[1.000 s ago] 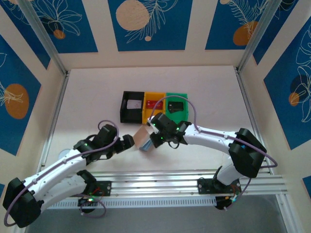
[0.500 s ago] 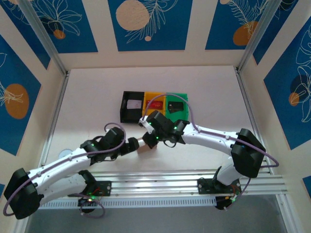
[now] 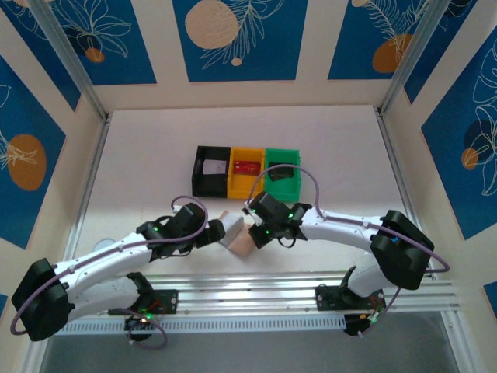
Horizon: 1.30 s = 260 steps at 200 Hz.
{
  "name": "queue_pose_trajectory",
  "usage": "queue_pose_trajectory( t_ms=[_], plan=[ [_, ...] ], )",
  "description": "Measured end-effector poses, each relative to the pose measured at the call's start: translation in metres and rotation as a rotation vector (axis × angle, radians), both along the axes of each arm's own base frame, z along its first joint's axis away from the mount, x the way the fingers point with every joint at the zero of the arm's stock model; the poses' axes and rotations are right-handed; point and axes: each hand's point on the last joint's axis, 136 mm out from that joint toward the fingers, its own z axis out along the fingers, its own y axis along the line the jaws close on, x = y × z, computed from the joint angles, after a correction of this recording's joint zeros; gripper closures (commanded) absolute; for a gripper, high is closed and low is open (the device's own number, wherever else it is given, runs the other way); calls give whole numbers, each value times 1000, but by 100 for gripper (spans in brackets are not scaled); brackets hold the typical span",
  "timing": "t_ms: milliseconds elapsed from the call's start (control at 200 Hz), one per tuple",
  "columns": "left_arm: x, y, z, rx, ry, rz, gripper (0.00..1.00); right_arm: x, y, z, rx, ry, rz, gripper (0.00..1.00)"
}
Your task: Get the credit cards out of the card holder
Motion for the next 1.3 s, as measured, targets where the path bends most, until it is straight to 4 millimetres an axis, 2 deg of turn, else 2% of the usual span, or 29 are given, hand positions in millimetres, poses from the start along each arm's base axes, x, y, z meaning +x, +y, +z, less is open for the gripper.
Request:
queue_pose_trajectory(
  t_ms=[250, 495, 695, 960, 1100, 1300],
  plan=[
    [0, -2, -1, 0, 0, -5, 4, 29, -27, -20, -69, 21, -158, 100],
    [0, -4, 0, -6, -5, -4, 4, 51, -32, -32, -100, 6, -220, 100],
    [4, -8, -1, -10, -5, 1, 5, 69, -31, -31, -55, -37, -253, 100],
    [24, -32, -1, 1, -33, -50, 12, 68, -27, -32, 5, -58, -228, 100],
    [37, -48, 10, -14, -88, -101, 16, 65, -23, -30, 34, -58, -208, 100],
    [46, -55, 18, -11, -142, -142, 22, 64, -20, -27, 56, -64, -194, 100]
  ],
)
